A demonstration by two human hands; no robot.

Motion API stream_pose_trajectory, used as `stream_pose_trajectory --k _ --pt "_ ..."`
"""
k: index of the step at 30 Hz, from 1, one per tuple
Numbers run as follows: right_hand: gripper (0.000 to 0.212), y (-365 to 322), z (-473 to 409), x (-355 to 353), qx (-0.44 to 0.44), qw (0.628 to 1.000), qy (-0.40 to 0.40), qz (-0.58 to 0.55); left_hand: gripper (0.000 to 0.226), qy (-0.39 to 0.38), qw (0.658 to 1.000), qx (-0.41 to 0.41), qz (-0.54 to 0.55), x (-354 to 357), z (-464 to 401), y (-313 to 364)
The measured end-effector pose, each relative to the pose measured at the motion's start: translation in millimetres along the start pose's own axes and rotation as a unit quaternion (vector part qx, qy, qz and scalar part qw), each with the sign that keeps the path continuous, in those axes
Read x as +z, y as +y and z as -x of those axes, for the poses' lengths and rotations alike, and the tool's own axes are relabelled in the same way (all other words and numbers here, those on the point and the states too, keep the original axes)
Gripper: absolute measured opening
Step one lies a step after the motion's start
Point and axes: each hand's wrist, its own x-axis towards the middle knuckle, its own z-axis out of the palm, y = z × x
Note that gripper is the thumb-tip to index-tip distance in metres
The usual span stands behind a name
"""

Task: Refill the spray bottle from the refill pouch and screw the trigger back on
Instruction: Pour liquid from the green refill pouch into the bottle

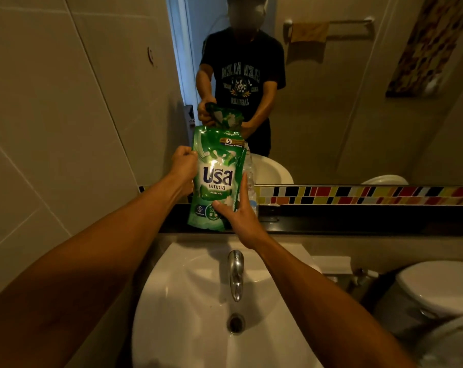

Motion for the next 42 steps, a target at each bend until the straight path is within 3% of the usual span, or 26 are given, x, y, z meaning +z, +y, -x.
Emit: stream_pose_trajectory --k 9,16,42 --pt "0.109 5 -1 -3 0.012 1.000 0.001 -0.001 0.018 0.014 0.997 0.016 -0.069 2 4 -4" --pt "0.111 9 -2 -1 0.044 0.998 -0.008 -0.035 0.050 0.000 0.992 0.078 -0.104 -4 0 -8" --pt "0.105 8 -11 14 0.069 0.992 0.027 -0.098 0.048 -0.022 0.981 0.059 -0.185 1 -16 15"
